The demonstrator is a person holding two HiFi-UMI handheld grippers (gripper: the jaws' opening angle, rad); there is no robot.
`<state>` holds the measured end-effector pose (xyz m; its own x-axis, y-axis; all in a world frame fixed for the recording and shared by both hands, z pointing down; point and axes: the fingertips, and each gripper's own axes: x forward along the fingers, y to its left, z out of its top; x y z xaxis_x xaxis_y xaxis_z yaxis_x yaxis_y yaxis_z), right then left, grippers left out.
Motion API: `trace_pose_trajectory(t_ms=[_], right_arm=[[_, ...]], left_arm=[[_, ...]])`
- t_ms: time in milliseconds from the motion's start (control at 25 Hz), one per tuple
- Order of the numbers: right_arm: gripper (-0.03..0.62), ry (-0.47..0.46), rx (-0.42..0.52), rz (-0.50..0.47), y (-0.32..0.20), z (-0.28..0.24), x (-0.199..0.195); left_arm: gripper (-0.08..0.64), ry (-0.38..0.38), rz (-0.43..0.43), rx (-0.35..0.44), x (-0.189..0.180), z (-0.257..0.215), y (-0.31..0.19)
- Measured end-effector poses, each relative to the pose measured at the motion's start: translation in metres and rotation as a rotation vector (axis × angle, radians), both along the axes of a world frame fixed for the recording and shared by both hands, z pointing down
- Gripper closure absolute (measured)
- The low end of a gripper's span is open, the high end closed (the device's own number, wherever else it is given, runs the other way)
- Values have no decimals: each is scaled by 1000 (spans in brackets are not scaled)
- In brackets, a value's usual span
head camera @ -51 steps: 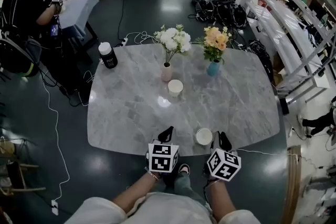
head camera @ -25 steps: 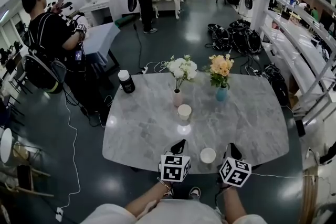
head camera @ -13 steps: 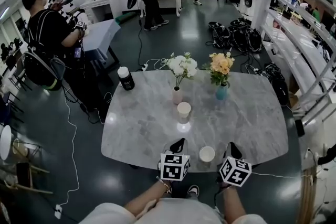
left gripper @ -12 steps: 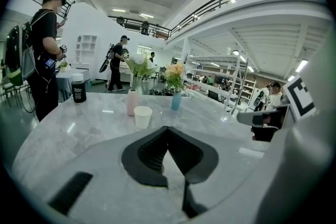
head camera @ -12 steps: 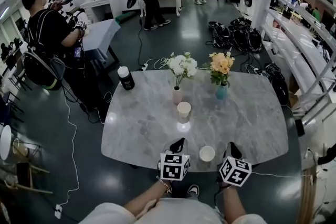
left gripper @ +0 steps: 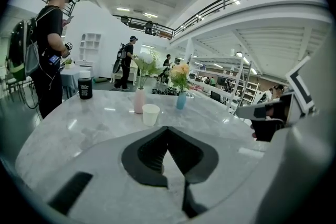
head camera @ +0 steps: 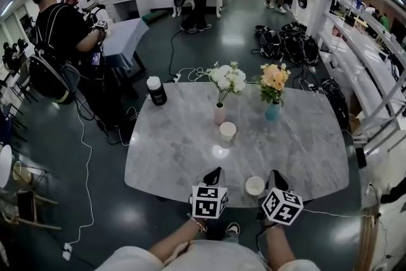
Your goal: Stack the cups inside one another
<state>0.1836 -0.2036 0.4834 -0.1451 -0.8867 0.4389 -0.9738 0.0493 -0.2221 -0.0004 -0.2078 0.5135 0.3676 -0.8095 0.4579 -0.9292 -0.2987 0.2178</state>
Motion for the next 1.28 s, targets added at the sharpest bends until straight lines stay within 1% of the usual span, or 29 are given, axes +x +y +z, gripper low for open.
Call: trace_pose_trajectory(t_ms=[200,480,640,880,1080,1280], right_arm=[[577,-21,-11,-53,-8,-2,-44],[577,-69,-26,-122,-30,3,-110],[575,-86,-30,-138,-47,7,-140],[575,-102,-61,-131,-67,26,-163],[572,-86,-72,-92,-88,49,-165],[525,-59,-93,-84,-108,74,-165]], left_arm=[[565,12,-28,-10,-28,2,0],[565,21,-94,-41,-81,17,-10],[565,20,-119,-55,-106,23,-17],[565,20,-133,-67,-134,27,-30],[565,22,-142,-75,-150,39,-46],[565,45,-157,-111,-155,56,-51]])
